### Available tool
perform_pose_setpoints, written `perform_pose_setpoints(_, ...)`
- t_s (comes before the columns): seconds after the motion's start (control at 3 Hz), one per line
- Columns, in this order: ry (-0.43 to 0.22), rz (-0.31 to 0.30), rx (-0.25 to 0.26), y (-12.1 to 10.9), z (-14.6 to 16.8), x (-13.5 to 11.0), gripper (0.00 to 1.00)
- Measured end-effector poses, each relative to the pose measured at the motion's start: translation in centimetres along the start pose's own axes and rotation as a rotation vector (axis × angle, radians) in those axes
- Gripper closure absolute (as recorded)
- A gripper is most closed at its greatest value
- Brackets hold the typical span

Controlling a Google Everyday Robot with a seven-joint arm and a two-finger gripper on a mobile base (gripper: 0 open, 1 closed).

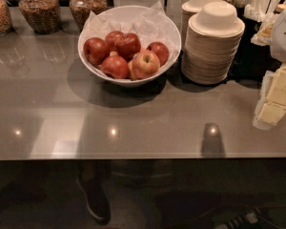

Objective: Pick apple from white bowl

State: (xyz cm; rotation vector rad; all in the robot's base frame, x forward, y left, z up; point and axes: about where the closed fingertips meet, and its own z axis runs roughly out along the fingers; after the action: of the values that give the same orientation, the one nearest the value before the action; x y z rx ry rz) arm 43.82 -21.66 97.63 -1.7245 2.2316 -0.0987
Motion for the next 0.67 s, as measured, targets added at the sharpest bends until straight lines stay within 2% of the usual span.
perform_pose_setpoints(0.67,-0.021,-0.001,0.016,-0.37,-0.06,-0.45,0.0)
